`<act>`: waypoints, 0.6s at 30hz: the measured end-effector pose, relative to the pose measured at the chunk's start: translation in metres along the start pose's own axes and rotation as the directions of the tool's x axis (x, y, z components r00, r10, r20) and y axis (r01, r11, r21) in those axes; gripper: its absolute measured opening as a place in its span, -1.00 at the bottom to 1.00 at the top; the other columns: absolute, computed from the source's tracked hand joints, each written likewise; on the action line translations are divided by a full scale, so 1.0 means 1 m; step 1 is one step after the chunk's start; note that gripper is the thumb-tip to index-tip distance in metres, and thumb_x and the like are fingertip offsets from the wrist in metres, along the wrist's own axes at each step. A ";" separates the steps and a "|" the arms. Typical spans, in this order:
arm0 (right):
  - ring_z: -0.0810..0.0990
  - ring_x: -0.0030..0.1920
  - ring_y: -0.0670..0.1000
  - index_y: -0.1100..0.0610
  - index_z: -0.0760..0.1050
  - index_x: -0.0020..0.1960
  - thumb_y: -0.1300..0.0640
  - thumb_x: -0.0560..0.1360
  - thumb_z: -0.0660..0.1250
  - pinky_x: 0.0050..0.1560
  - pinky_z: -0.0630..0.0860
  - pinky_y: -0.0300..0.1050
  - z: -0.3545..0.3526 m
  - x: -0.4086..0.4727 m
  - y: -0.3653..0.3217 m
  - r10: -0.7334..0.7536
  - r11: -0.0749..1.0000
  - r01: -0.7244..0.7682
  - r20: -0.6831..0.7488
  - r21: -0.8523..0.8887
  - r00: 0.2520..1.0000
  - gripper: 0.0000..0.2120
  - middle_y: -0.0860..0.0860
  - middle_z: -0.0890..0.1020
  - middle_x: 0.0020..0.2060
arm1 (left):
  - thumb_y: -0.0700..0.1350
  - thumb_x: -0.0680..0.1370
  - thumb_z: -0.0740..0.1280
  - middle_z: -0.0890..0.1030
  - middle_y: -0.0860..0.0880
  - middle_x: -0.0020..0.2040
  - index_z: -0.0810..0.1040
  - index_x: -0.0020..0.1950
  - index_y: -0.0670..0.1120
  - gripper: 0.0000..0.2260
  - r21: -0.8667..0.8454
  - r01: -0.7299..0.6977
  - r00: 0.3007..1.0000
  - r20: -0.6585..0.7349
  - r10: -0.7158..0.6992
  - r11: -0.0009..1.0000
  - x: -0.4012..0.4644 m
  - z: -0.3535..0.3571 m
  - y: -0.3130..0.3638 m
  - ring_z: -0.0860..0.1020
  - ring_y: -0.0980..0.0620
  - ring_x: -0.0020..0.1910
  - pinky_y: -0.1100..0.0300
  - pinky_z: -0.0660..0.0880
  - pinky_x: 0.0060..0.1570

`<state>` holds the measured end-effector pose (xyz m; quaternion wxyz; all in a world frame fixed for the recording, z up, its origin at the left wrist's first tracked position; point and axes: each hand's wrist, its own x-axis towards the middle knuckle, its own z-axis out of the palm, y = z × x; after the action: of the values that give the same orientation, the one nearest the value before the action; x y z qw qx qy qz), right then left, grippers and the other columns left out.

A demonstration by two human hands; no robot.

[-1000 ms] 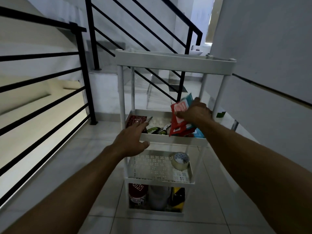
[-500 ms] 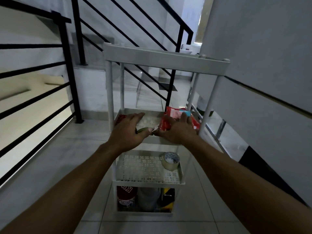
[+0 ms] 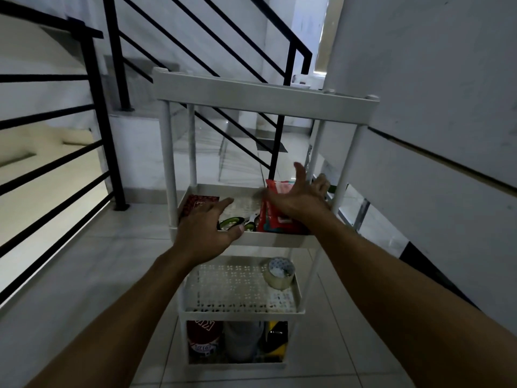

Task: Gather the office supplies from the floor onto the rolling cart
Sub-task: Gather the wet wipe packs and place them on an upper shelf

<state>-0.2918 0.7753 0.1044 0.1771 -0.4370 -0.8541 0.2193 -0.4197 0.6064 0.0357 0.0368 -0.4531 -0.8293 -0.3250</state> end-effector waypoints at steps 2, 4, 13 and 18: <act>-0.05 0.50 0.37 -0.18 -0.28 0.51 -0.49 0.35 0.20 0.39 0.18 0.36 0.005 0.011 0.000 0.128 0.991 -0.128 -0.015 0.042 0.992 -0.03 0.26 -0.12 0.52 | 0.41 0.35 0.18 0.40 0.00 0.43 0.23 0.47 0.20 -0.28 -0.002 0.008 1.000 0.009 -0.008 1.000 -0.001 -0.001 0.001 0.38 -0.06 0.37 -0.05 0.38 0.29; 0.19 0.42 0.37 -0.17 -0.30 0.51 -0.50 0.32 0.20 0.34 0.31 0.30 0.007 0.021 -0.002 0.250 0.966 -0.254 0.069 0.052 0.966 0.01 0.28 0.07 0.50 | 0.41 0.34 0.17 0.40 0.01 0.43 0.22 0.47 0.21 -0.28 -0.001 0.017 1.000 0.024 -0.017 1.000 0.000 -0.002 0.001 0.40 -0.05 0.36 -0.05 0.38 0.28; 0.46 0.23 0.04 -0.03 0.30 0.39 -0.16 0.58 0.12 0.19 0.51 0.10 -0.009 -0.074 0.009 -0.335 0.937 0.350 -0.295 0.000 0.895 -0.58 0.11 0.41 0.33 | 0.20 0.36 0.38 0.44 -0.03 0.39 0.27 0.48 0.03 -0.27 -0.122 0.143 0.987 0.093 -0.132 0.982 0.005 -0.010 0.019 0.43 -0.05 0.32 0.03 0.36 0.30; 0.46 -0.39 -0.16 0.22 0.49 -0.12 0.19 0.61 0.11 -0.43 0.38 -0.33 -0.035 -0.080 0.070 0.153 0.838 0.204 -0.576 0.506 0.803 -0.76 0.01 0.51 -0.31 | 0.03 0.55 0.26 0.39 -0.12 0.44 0.22 0.51 -0.08 -0.44 -0.287 0.210 0.976 0.122 -0.181 0.935 0.014 -0.006 0.062 0.39 -0.09 0.36 0.06 0.35 0.32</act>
<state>-0.1833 0.7536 0.0881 0.5557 -0.4021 -0.6621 0.3019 -0.3811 0.6373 0.0768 -0.1031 -0.3833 -0.8125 -0.4269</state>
